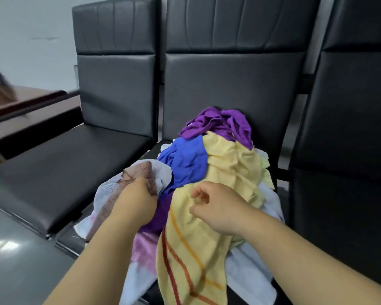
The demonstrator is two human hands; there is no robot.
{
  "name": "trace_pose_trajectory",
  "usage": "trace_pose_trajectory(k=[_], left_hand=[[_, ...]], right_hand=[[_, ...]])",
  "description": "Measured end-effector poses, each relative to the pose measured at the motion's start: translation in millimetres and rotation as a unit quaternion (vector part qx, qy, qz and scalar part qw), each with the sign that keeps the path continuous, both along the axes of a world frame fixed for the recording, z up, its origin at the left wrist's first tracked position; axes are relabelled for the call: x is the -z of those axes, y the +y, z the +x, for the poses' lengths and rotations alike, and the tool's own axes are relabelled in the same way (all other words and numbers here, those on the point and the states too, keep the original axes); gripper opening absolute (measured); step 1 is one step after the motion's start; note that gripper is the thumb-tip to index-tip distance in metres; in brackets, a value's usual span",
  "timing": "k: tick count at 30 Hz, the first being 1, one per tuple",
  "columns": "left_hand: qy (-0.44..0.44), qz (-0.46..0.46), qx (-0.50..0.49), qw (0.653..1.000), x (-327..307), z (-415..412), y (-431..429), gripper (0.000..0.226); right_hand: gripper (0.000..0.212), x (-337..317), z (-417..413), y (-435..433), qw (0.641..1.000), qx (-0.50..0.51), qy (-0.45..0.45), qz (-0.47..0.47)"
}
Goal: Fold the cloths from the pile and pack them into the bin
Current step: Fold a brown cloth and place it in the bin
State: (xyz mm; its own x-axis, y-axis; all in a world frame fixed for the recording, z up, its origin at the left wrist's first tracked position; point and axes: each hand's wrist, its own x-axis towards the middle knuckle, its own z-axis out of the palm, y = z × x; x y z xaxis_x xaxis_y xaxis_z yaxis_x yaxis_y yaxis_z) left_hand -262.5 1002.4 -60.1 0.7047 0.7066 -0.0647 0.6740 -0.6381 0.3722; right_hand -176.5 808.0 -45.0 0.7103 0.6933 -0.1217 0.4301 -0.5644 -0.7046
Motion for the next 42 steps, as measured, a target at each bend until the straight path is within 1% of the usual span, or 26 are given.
trace_pose_trajectory(k=[1, 3, 4, 6, 9, 11, 12, 13, 14, 15, 17, 19, 21, 24, 25, 27, 29, 30, 32, 33, 34, 36, 37, 39, 41, 42], left_hand=[[-0.008, 0.020, -0.002, 1.000, 0.2, 0.3, 2.5, 0.009], [-0.030, 0.046, -0.005, 0.998, -7.2, -0.3, 2.2, 0.019], [-0.055, 0.043, -0.003, 0.998, -14.3, -1.7, -2.0, 0.021], [-0.149, -0.002, 0.011, 0.989, -28.5, -3.0, -16.8, 0.022], [-0.294, -0.116, 0.068, 0.946, -52.4, -1.8, -53.4, 0.021], [-0.341, -0.213, 0.127, 0.907, -64.2, -1.3, -78.4, 0.018], [-0.356, -0.254, 0.156, 0.886, -67.9, -0.8, -89.4, 0.017], [-0.366, -0.287, 0.178, 0.867, -71.1, 0.1, -100.0, 0.016], [-0.373, -0.312, 0.192, 0.852, -72.8, 1.6, -109.5, 0.016], [-0.376, -0.331, 0.203, 0.841, -74.2, 2.9, -118.8, 0.015], [-0.364, -0.355, 0.226, 0.831, -75.4, 7.3, -140.6, 0.014], [-0.360, -0.387, 0.252, 0.811, -76.7, 10.9, -162.0, 0.012], [-0.358, -0.437, 0.277, 0.777, -80.3, 13.6, -183.8, 0.012], [-0.344, -0.468, 0.330, 0.744, -81.7, 15.5, -212.9, 0.028], [-0.332, -0.464, 0.352, 0.742, -79.5, 16.8, -222.1, 0.038], [-0.284, -0.438, 0.394, 0.756, -74.1, 19.9, -246.7, 0.055], [-0.229, -0.415, 0.432, 0.767, -67.5, 22.0, -273.8, 0.065], [-0.203, -0.421, 0.452, 0.760, -65.6, 22.8, -289.4, 0.067], [-0.169, -0.451, 0.489, 0.727, -63.7, 24.4, -317.1, 0.063], [-0.166, -0.439, 0.511, 0.720, -60.4, 26.7, -331.1, 0.060], [-0.174, -0.403, 0.528, 0.727, -55.0, 29.5, -342.0, 0.056], [-0.184, -0.298, 0.530, 0.772, -43.8, 38.0, -358.8, 0.050], [-0.183, -0.273, 0.514, 0.792, -40.0, 41.2, -363.6, 0.047], [-0.177, -0.303, 0.498, 0.793, -33.6, 49.3, -371.2, 0.043], [-0.165, -0.385, 0.472, 0.776, -33.5, 57.1, -373.6, 0.028], [-0.163, -0.412, 0.459, 0.770, -34.3, 62.5, -374.5, 0.018]], right_hand=[[0.029, 3.9, -0.4, -0.6, 1.000, 0.002, 0.005, -0.001], [0.028, 7.9, 1.5, -2.1, 1.000, 0.010, 0.019, 0.011], [0.027, 7.8, 2.1, -3.4, 0.999, 0.016, 0.029, 0.024], [0.026, 5.8, 3.8, -6.9, 0.997, 0.033, 0.045, 0.057], [0.043, -3.3, 5.8, -18.9, 0.988, 0.055, 0.078, 0.126], [0.061, -9.8, 6.2, -30.2, 0.978, 0.038, 0.125, 0.163], [0.064, -12.6, 7.1, -37.2, 0.972, 0.032, 0.143, 0.181], [0.058, -16.4, 7.5, -46.1, 0.968, 0.030, 0.156, 0.195], [0.046, -21.4, 7.2, -56.1, 0.963, 0.030, 0.168, 0.208], [0.033, -26.4, 7.4, -67.3, 0.962, 0.030, 0.169, 0.212], [0.022, -35.7, 9.0, -97.9, 0.964, 0.039, 0.156, 0.211], [0.016, -43.2, 9.8, -129.0, 0.967, 0.052, 0.147, 0.200], [0.009, -48.2, 10.2, -161.7, 0.962, 0.072, 0.161, 0.208], [0.006, -62.2, 3.4, -205.4, 0.936, 0.121, 0.213, 0.252], [0.006, -66.7, 0.9, -219.3, 0.928, 0.138, 0.219, 0.267], [0.011, -74.0, -4.6, -249.1, 0.914, 0.177, 0.220, 0.292], [0.015, -75.9, -9.2, -274.2, 0.903, 0.225, 0.202, 0.304], [0.017, -74.5, -11.1, -286.7, 0.900, 0.251, 0.185, 0.304], [0.022, -67.1, -11.7, -305.6, 0.897, 0.287, 0.152, 0.302], [0.024, -62.0, -11.4, -315.6, 0.894, 0.297, 0.145, 0.302], [0.023, -57.7, -11.0, -323.4, 0.893, 0.303, 0.147, 0.298], [0.016, -50.9, -8.3, -338.8, 0.892, 0.307, 0.154, 0.295], [0.014, -48.2, -6.8, -346.1, 0.891, 0.312, 0.149, 0.296], [0.019, -45.7, -2.4, -362.5, 0.895, 0.334, 0.103, 0.277], [0.025, -44.7, 3.0, -377.5, 0.909, 0.341, 0.050, 0.234], [0.024, -45.8, 5.3, -384.6, 0.915, 0.336, 0.045, 0.219]])
